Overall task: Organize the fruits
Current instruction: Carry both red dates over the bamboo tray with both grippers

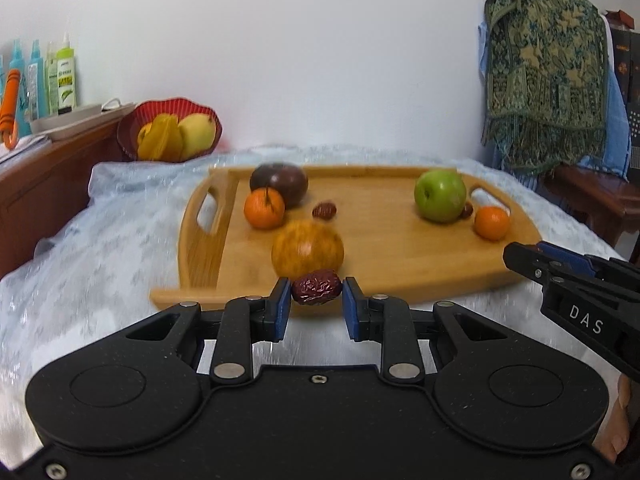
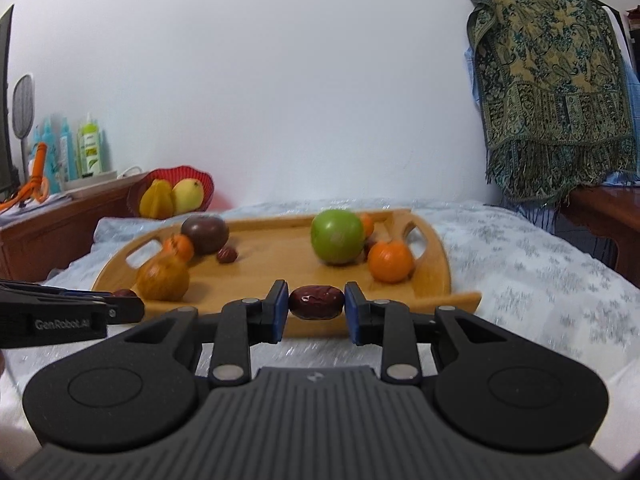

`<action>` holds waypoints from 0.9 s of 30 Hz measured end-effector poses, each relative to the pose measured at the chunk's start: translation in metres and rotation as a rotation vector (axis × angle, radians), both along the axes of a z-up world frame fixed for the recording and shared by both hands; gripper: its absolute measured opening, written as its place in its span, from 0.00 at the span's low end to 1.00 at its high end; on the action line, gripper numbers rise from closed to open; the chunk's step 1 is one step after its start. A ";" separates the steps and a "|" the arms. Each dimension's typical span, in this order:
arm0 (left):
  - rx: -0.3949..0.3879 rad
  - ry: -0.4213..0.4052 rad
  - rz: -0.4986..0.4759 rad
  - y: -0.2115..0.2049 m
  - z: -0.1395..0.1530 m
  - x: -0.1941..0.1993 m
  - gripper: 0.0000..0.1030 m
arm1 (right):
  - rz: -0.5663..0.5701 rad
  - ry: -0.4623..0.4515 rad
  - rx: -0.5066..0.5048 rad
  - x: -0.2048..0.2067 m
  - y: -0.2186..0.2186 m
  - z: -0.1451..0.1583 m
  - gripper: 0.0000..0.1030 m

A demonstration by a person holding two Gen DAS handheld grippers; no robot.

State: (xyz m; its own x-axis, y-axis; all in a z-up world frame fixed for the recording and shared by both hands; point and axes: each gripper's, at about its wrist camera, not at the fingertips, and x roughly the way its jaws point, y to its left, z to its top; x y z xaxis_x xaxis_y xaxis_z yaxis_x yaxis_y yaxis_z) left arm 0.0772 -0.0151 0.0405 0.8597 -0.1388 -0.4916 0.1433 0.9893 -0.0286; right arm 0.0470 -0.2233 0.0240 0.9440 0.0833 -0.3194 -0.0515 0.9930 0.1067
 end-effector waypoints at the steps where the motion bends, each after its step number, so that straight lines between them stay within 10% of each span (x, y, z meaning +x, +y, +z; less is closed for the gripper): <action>1: 0.000 -0.006 0.000 -0.001 0.003 0.003 0.25 | -0.003 -0.001 0.001 0.003 -0.002 0.001 0.34; 27: -0.004 0.003 -0.047 -0.026 0.022 0.089 0.25 | -0.009 0.060 0.026 0.076 -0.017 0.001 0.34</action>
